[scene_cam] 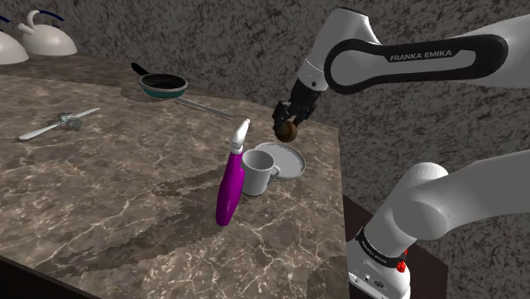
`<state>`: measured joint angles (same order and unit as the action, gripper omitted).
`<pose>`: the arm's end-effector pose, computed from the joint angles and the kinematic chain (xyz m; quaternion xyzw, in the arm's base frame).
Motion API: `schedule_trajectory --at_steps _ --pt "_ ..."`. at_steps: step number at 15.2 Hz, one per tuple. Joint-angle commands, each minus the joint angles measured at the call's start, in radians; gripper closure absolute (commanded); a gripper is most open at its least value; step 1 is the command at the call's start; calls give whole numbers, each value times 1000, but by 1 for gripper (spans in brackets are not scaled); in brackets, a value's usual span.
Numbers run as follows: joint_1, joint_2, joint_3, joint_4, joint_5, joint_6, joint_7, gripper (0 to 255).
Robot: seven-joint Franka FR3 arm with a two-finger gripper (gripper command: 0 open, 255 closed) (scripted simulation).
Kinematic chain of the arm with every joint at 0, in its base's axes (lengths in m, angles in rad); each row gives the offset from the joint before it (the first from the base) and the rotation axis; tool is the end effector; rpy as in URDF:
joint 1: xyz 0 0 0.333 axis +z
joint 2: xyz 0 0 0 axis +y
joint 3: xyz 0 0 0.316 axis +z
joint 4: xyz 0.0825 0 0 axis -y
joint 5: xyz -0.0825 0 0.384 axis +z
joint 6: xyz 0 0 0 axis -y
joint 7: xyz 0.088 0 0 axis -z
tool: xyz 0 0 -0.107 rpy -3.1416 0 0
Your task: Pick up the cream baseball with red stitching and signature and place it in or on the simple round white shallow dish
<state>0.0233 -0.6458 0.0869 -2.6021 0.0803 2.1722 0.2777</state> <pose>0.3691 0.0452 0.4805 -0.9883 0.1080 -0.1037 0.0289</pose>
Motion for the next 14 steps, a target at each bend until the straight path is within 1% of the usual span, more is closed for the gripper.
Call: schedule_trajectory --at_steps 1,13,14 --pt "2 -5 1 -27 2 22 0 255" --pt "6 66 10 -146 12 212 -4 255" --pt "6 66 10 -146 12 212 -4 255"
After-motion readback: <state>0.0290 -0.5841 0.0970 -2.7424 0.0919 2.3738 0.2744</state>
